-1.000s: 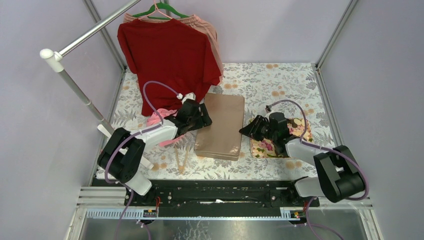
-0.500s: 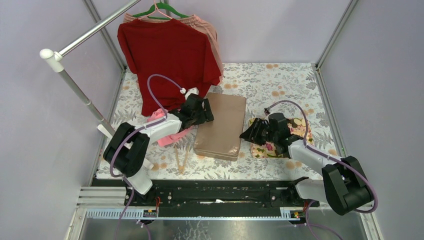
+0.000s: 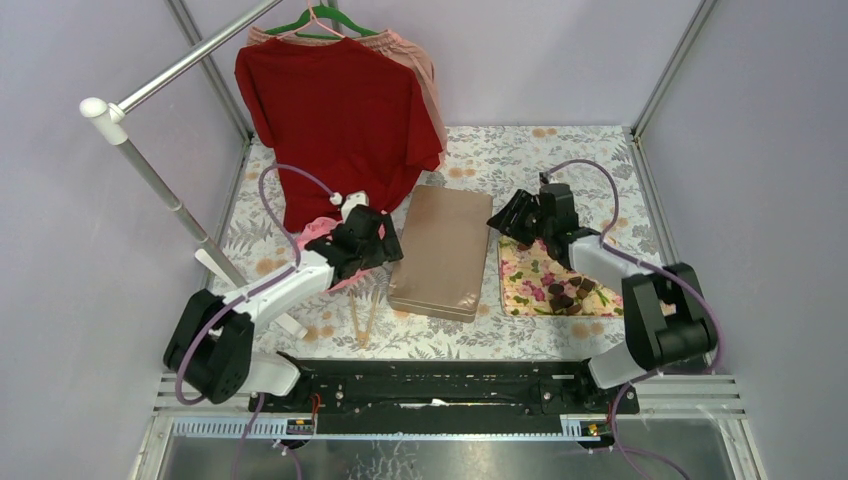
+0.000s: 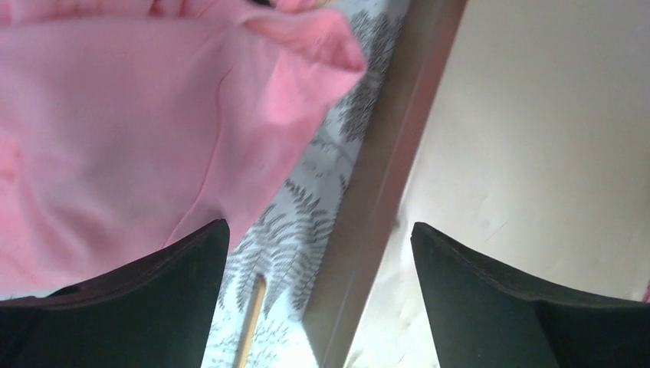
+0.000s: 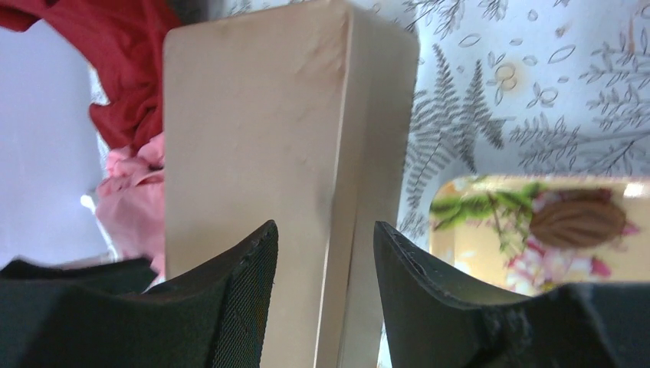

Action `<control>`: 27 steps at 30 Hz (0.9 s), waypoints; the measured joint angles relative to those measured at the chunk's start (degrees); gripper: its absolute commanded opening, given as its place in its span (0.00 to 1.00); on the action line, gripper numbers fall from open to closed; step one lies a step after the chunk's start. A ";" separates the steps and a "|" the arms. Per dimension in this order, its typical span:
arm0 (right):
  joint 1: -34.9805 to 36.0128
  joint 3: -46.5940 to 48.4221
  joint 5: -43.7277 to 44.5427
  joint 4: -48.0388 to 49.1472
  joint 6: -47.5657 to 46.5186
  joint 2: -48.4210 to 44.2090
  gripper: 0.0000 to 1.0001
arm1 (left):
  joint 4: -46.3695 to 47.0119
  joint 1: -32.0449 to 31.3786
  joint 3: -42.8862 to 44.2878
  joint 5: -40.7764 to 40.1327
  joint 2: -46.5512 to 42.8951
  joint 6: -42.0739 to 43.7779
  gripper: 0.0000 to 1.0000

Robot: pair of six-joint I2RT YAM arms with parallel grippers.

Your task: Pack the chocolate

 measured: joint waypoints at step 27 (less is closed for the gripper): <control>-3.32 8.90 -4.15 6.10 -0.39 17.38 0.46 | 6.38 -1.97 -12.92 11.19 -7.45 -8.79 0.59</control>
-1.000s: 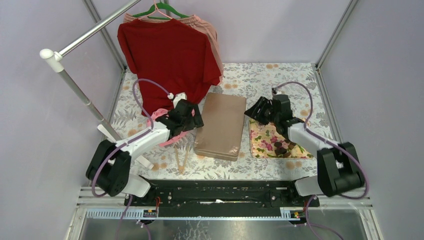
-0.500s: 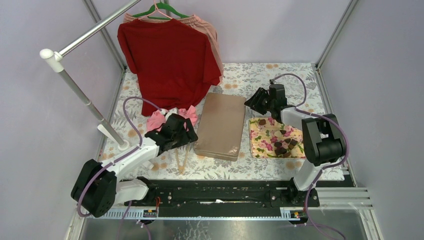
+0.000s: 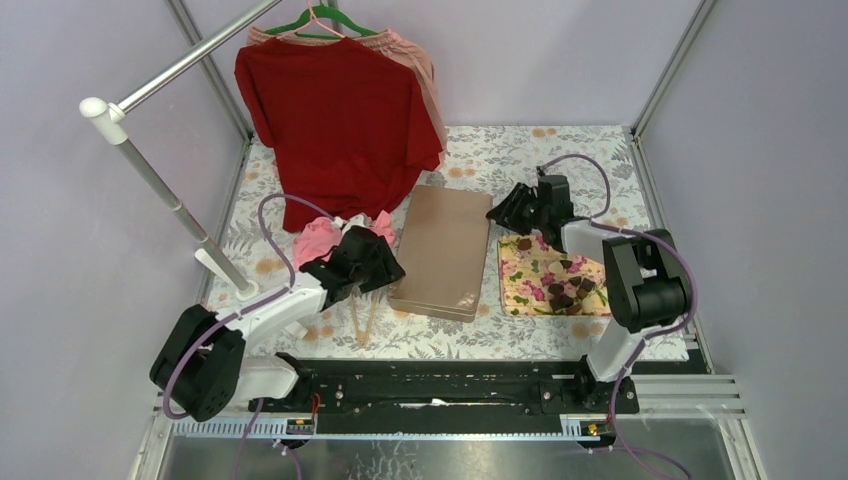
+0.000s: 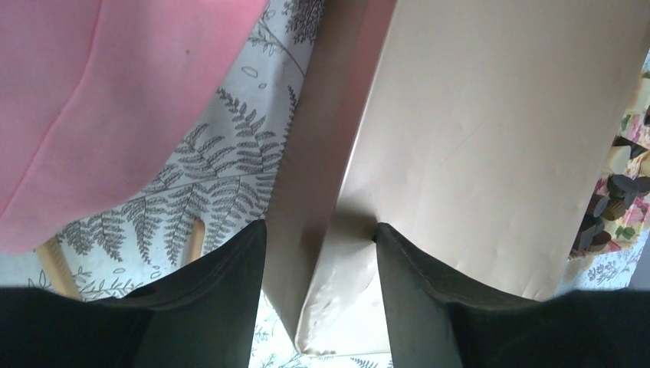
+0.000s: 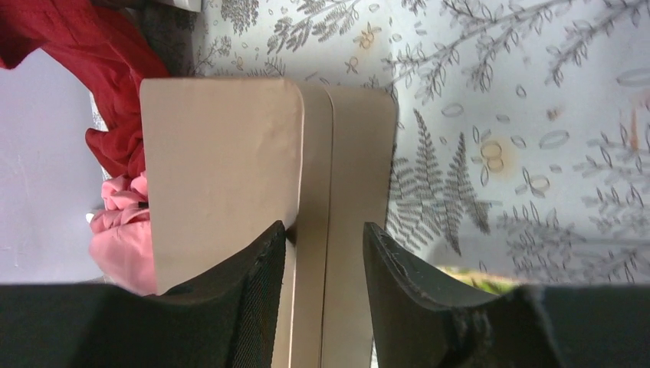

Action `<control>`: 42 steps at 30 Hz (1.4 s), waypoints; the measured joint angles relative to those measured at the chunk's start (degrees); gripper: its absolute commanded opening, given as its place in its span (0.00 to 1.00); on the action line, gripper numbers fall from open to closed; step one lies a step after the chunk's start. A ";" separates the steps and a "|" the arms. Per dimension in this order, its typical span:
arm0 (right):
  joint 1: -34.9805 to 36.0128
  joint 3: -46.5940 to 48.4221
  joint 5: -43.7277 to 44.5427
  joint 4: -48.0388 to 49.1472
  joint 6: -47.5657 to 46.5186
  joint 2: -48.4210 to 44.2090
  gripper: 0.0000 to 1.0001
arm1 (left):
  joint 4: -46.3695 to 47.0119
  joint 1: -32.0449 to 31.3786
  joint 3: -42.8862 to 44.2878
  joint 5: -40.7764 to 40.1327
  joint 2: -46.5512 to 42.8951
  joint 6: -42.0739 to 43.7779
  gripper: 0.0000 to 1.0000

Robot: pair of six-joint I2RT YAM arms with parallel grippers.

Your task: Pack the chocolate

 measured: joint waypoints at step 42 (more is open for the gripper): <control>10.67 29.99 25.77 -36.72 -21.84 2.80 0.18 | 5.51 1.49 2.62 -3.23 4.98 2.69 0.62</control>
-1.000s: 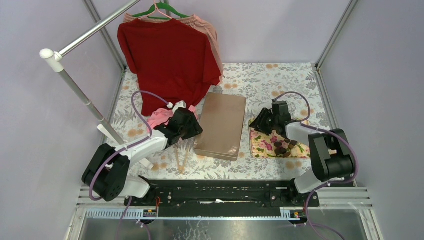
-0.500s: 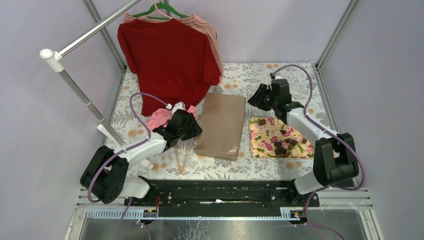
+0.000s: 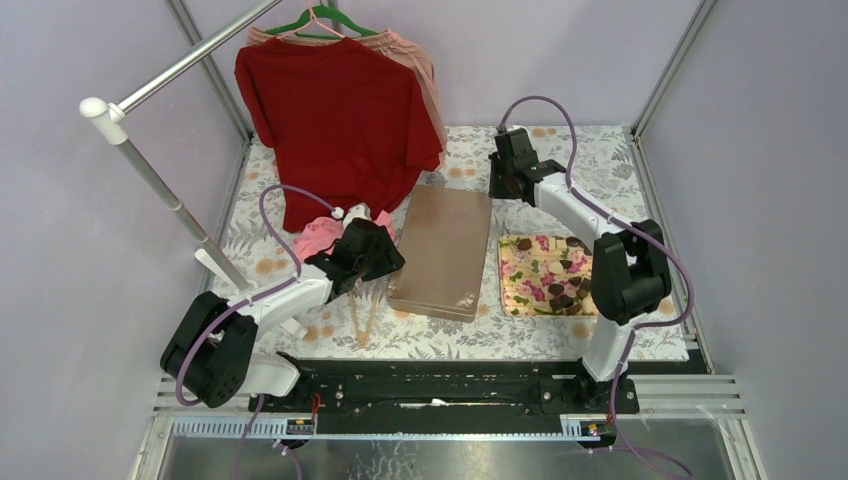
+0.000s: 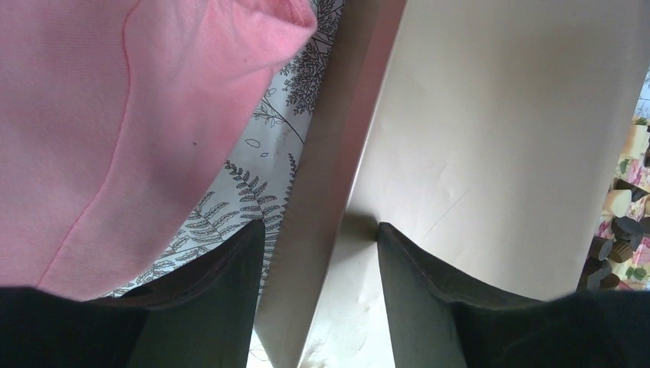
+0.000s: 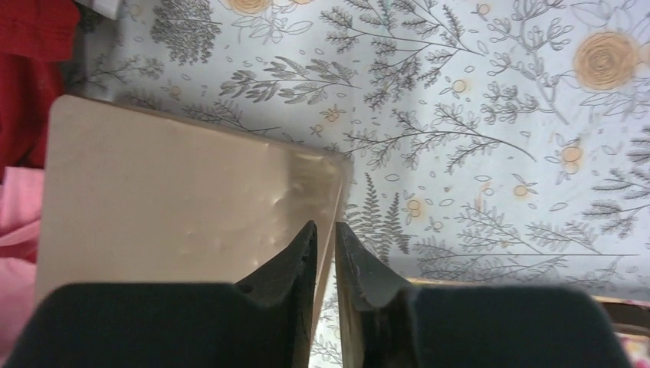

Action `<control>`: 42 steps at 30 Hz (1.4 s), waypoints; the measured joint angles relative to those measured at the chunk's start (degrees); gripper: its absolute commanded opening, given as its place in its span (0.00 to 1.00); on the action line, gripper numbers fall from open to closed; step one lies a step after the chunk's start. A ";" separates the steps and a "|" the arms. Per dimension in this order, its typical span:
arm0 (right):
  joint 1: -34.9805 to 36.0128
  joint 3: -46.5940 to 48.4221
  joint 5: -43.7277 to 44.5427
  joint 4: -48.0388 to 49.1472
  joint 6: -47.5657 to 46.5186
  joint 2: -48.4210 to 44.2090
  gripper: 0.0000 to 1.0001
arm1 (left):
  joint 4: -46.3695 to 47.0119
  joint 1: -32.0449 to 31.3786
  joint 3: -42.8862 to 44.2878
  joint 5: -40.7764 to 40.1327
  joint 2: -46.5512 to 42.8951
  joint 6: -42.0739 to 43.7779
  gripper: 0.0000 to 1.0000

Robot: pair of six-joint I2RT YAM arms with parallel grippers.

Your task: Pack the chocolate

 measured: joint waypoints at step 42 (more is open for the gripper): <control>7.15 -2.64 2.14 -6.75 -5.14 -3.43 0.15 | -0.87 -1.22 1.40 1.92 1.22 2.10 0.65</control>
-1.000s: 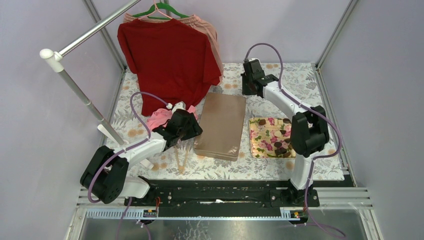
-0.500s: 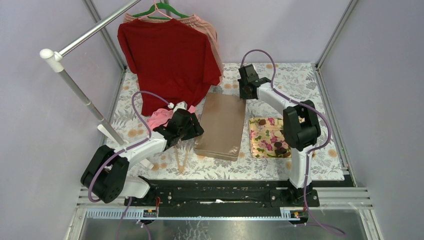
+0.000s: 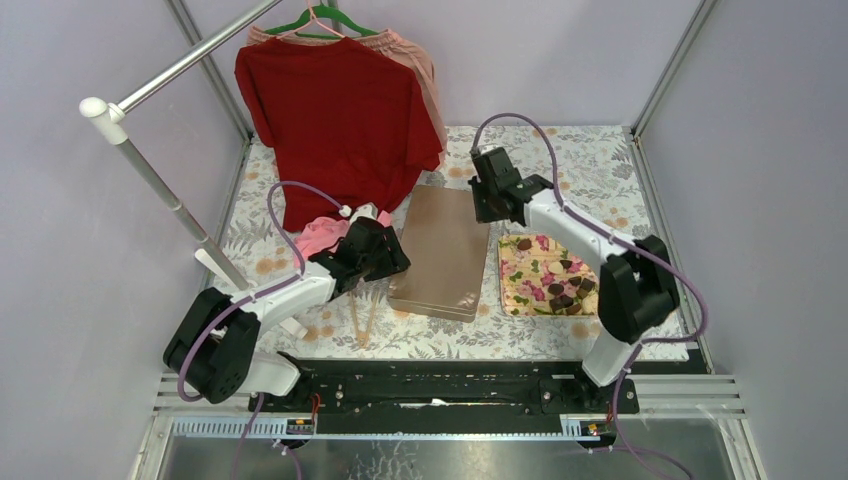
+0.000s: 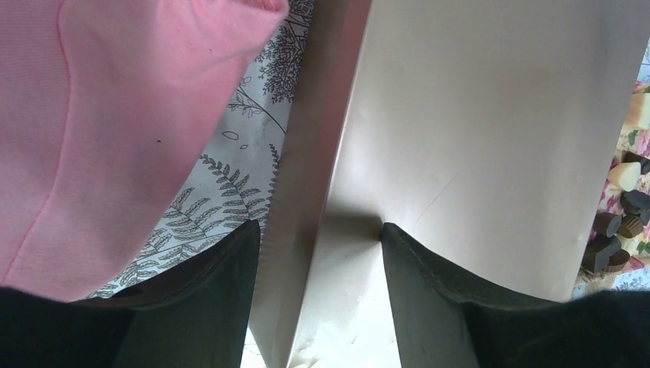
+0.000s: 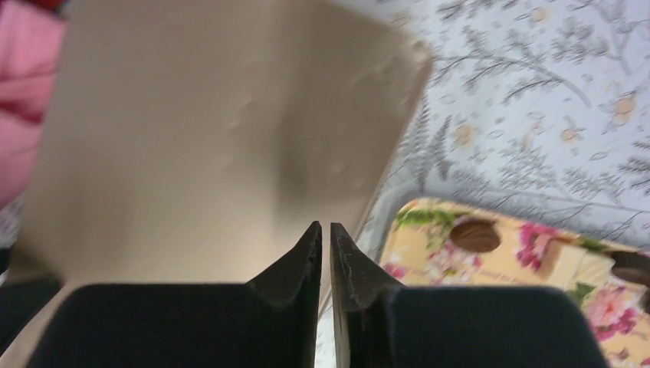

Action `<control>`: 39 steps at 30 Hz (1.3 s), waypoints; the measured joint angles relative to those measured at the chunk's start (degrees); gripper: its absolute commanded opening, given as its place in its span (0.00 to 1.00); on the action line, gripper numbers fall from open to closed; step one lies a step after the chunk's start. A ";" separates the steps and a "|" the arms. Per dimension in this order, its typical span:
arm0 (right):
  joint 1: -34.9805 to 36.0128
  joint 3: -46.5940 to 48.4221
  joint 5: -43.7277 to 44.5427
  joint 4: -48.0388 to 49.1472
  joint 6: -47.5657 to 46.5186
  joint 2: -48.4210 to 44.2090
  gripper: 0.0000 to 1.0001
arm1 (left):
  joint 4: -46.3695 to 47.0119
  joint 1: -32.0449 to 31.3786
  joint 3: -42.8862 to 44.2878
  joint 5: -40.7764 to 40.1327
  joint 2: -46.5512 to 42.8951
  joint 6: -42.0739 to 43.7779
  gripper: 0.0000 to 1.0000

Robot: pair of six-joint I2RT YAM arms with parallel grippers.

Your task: Pack the chocolate

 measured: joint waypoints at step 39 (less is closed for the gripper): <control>22.88 -18.43 -0.70 -14.93 11.65 -16.06 0.00 | 0.46 -1.55 0.57 1.22 1.01 -0.02 0.65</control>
